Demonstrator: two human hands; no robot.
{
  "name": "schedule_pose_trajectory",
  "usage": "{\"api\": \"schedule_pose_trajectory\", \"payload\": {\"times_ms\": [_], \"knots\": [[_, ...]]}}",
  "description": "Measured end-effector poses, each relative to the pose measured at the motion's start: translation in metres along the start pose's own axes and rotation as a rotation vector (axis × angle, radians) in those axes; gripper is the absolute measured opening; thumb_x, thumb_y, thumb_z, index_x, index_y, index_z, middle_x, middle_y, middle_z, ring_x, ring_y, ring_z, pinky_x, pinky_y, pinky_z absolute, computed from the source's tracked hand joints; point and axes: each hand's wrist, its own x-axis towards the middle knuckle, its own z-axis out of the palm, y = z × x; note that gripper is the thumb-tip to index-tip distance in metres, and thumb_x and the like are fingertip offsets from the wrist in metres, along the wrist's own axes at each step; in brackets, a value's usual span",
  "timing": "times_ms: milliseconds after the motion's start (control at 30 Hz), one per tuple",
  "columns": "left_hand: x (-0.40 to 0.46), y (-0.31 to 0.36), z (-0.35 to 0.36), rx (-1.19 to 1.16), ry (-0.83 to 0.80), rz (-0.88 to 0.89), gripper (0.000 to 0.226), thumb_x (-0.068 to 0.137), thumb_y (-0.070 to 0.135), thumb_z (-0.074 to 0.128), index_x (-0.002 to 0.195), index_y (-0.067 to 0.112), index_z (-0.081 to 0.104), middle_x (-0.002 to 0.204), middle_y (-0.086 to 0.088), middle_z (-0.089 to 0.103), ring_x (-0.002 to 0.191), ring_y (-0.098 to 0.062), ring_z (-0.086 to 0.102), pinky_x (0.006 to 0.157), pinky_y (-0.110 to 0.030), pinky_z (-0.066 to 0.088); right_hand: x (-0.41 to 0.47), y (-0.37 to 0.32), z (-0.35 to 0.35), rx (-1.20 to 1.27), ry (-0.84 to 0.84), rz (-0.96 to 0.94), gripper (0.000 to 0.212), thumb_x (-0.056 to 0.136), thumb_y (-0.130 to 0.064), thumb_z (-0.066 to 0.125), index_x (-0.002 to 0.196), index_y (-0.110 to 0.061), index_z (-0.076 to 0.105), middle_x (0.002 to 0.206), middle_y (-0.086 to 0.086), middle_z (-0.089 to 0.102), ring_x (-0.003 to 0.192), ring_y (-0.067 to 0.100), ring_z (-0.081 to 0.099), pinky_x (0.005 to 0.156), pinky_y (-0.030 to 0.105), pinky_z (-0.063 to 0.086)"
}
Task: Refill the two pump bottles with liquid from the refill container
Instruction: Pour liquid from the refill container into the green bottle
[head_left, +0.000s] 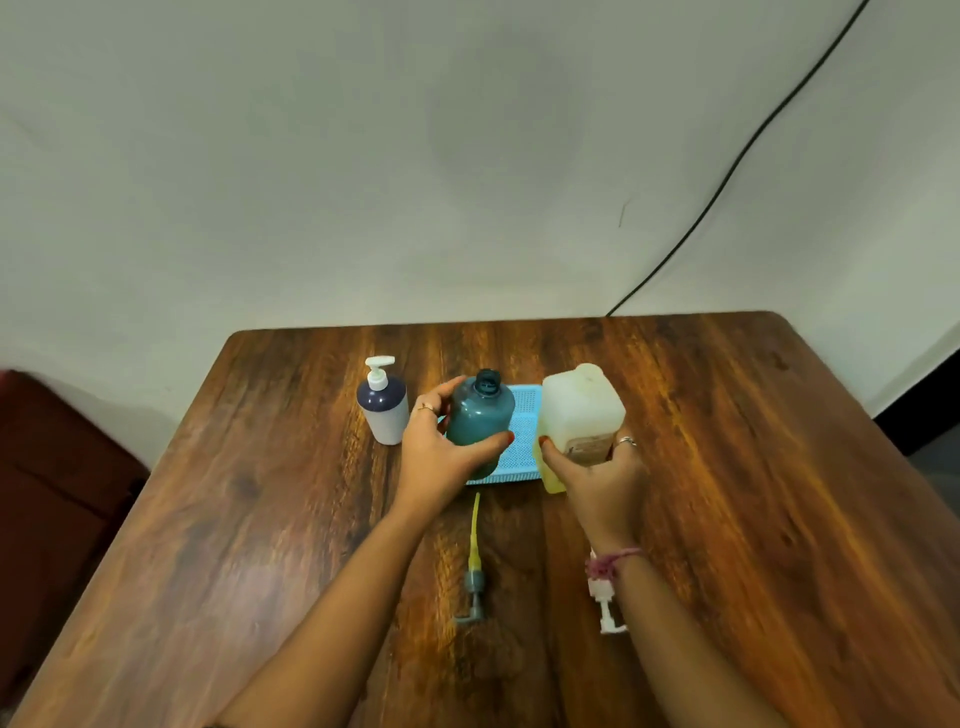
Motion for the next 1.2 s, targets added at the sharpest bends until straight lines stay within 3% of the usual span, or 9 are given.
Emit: {"api": "schedule_pose_trajectory", "payload": {"times_ms": [167, 233, 367, 500, 667, 967, 1200], "knots": [[0.024, 0.045, 0.011, 0.005, 0.015, 0.045, 0.076, 0.062, 0.021, 0.09, 0.128, 0.023, 0.052, 0.125, 0.002, 0.058, 0.107, -0.004, 0.058, 0.075, -0.006, 0.049, 0.05, -0.042, -0.023, -0.048, -0.034, -0.148, 0.061, 0.062, -0.04, 0.085, 0.11, -0.01, 0.06, 0.092, -0.007, 0.06, 0.078, 0.008, 0.061, 0.048, 0.007, 0.046], [0.035, 0.067, 0.013, 0.008, 0.037, 0.072, 0.076, 0.063, 0.022, 0.089, 0.129, 0.026, 0.051, 0.124, 0.004, 0.059, 0.105, -0.002, 0.059, 0.073, -0.007, 0.05, 0.071, -0.06, -0.032, -0.093, -0.048, -0.187, 0.055, 0.062, -0.041, 0.085, 0.103, -0.012, 0.062, 0.086, -0.007, 0.061, 0.072, 0.009, 0.061, 0.046, 0.007, 0.041], [0.053, 0.108, 0.016, -0.027, 0.082, 0.119, 0.077, 0.065, 0.022, 0.088, 0.131, 0.027, 0.051, 0.124, 0.006, 0.058, 0.108, -0.008, 0.059, 0.078, -0.014, 0.052, 0.109, -0.093, -0.05, -0.134, -0.118, -0.198, 0.057, 0.062, -0.045, 0.083, 0.107, -0.018, 0.06, 0.089, -0.008, 0.06, 0.076, 0.009, 0.059, 0.051, 0.008, 0.038], [0.068, 0.14, 0.02, -0.034, 0.11, 0.155, 0.079, 0.064, 0.025, 0.089, 0.134, 0.024, 0.051, 0.124, 0.006, 0.057, 0.108, -0.011, 0.057, 0.072, -0.01, 0.05, 0.143, -0.123, -0.067, -0.242, -0.127, -0.343, 0.06, 0.059, -0.055, 0.078, 0.106, -0.022, 0.058, 0.091, -0.004, 0.065, 0.078, 0.014, 0.062, 0.057, 0.022, 0.05], [0.079, 0.166, 0.01, -0.028, 0.134, 0.199, 0.083, 0.065, 0.025, 0.088, 0.138, 0.024, 0.049, 0.128, 0.004, 0.055, 0.109, -0.011, 0.055, 0.066, -0.008, 0.047, 0.167, -0.158, -0.082, -0.342, -0.112, -0.501, 0.064, 0.061, -0.047, 0.081, 0.114, -0.021, 0.057, 0.092, -0.003, 0.063, 0.074, 0.013, 0.052, 0.051, 0.013, 0.032], [0.092, 0.191, 0.009, -0.037, 0.176, 0.254, 0.082, 0.067, 0.023, 0.087, 0.138, 0.023, 0.047, 0.126, 0.006, 0.052, 0.104, -0.009, 0.052, 0.06, 0.001, 0.046, 0.198, -0.197, -0.092, -0.481, -0.132, -0.673, 0.071, 0.063, -0.038, 0.081, 0.127, -0.024, 0.051, 0.1, 0.0, 0.065, 0.076, 0.014, 0.048, 0.057, 0.018, 0.032], [0.095, 0.195, 0.006, -0.044, 0.197, 0.261, 0.084, 0.066, 0.023, 0.088, 0.139, 0.024, 0.046, 0.13, 0.002, 0.051, 0.106, -0.01, 0.051, 0.06, 0.002, 0.045, 0.202, -0.213, -0.095, -0.53, -0.1, -0.761, 0.076, 0.062, -0.035, 0.082, 0.131, -0.026, 0.05, 0.108, -0.001, 0.066, 0.091, 0.021, 0.06, 0.065, 0.021, 0.034]]}}
